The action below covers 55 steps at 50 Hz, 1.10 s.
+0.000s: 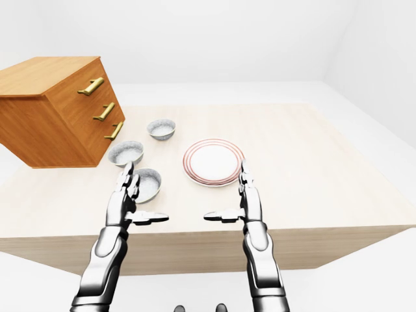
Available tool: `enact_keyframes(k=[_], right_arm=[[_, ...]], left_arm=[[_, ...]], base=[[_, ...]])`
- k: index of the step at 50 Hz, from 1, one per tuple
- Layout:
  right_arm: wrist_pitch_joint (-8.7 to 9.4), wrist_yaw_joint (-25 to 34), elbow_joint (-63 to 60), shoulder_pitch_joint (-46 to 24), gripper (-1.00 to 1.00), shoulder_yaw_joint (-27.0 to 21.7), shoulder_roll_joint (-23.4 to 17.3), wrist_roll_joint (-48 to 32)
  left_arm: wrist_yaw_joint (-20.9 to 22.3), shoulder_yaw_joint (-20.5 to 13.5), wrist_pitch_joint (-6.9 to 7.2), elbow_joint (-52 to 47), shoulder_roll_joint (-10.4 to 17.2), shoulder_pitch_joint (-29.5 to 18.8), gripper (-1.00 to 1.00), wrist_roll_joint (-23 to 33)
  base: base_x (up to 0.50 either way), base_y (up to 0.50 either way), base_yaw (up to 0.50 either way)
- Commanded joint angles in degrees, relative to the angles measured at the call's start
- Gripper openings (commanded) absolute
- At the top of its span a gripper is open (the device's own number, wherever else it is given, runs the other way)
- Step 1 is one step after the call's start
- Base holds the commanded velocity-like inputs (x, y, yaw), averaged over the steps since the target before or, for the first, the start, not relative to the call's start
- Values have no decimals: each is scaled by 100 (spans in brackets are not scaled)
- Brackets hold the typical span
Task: Put the bowl at the front on the plate.
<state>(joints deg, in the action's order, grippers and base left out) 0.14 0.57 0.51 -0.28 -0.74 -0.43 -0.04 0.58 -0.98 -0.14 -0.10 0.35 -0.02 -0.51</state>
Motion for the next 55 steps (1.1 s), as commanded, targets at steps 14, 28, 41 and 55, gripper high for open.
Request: enact_keyframes(k=[14,28,41,55], right_arm=[[247,-88,127,-97,100,-91,-62,-199],[331,-278,29,-102,100,-36,-57,-472],[249,-154,155,-131,100,-21,-54,-463],[215,-134,230,-157,100,-28,-58,-467]], left_arm=[[-956,-572,-362,-630,19,194,100,-290],[-2721,-1158,-486,-646,6,211,100,-253],[-3058,-1576,-486,-233,113,85,100,-141],[-3058,-2113,-479,-820,134,439,100,-857]], base=[[0,0,0],[0,0,0],[0,0,0],[0,0,0]])
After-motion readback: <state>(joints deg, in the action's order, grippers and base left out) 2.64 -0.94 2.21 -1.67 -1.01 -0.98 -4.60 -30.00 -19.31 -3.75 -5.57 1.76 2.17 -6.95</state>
